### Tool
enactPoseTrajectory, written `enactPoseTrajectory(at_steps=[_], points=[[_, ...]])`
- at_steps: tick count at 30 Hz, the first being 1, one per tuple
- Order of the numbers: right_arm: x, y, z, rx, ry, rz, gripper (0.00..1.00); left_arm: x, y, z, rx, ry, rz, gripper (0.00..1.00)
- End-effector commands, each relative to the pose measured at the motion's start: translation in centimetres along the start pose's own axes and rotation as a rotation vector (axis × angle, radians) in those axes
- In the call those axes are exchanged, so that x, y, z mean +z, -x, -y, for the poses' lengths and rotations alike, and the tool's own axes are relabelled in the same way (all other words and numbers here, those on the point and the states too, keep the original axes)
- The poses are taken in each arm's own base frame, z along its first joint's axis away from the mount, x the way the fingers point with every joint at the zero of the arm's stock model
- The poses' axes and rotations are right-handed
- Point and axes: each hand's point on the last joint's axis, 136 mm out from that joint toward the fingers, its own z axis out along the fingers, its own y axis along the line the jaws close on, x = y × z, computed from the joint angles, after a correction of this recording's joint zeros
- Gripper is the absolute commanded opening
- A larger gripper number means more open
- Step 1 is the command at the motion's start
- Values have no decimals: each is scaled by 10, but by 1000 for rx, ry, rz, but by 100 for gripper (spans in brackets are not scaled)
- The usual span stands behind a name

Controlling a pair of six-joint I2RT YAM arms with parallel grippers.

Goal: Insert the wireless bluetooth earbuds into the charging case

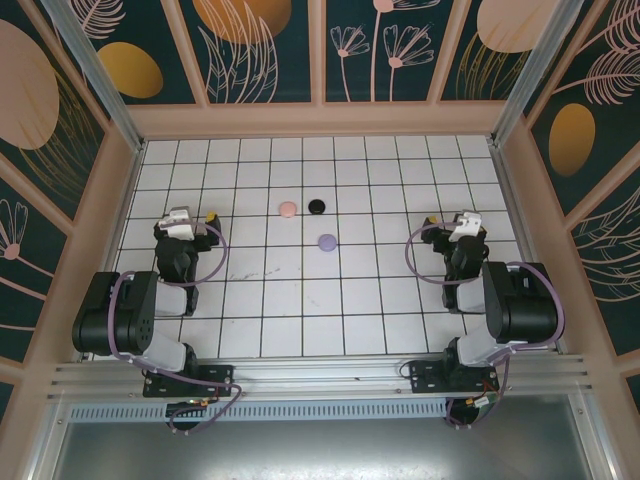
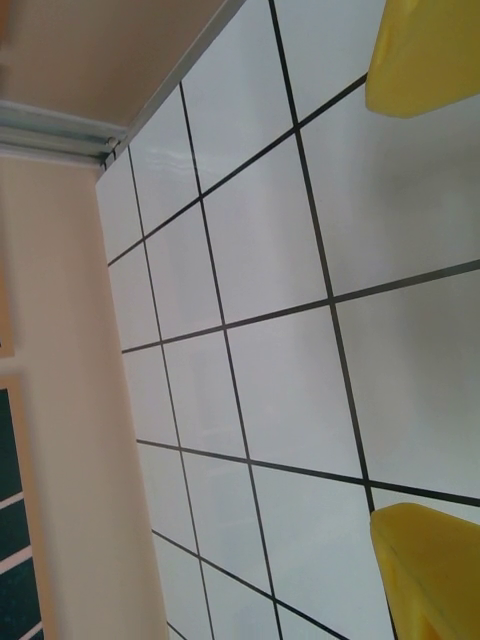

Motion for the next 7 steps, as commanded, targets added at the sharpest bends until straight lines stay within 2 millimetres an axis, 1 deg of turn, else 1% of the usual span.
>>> enactPoseTrajectory(at_steps=[1, 6, 7], points=[[5, 16, -6, 12, 44, 45, 99, 4, 3, -1, -23, 3, 7, 99], [4, 16, -6, 9, 43, 50, 99, 4, 3, -2, -22, 5, 7, 98], [4, 16, -10, 8, 69, 47, 99, 4, 3, -2, -22, 6, 8, 99]])
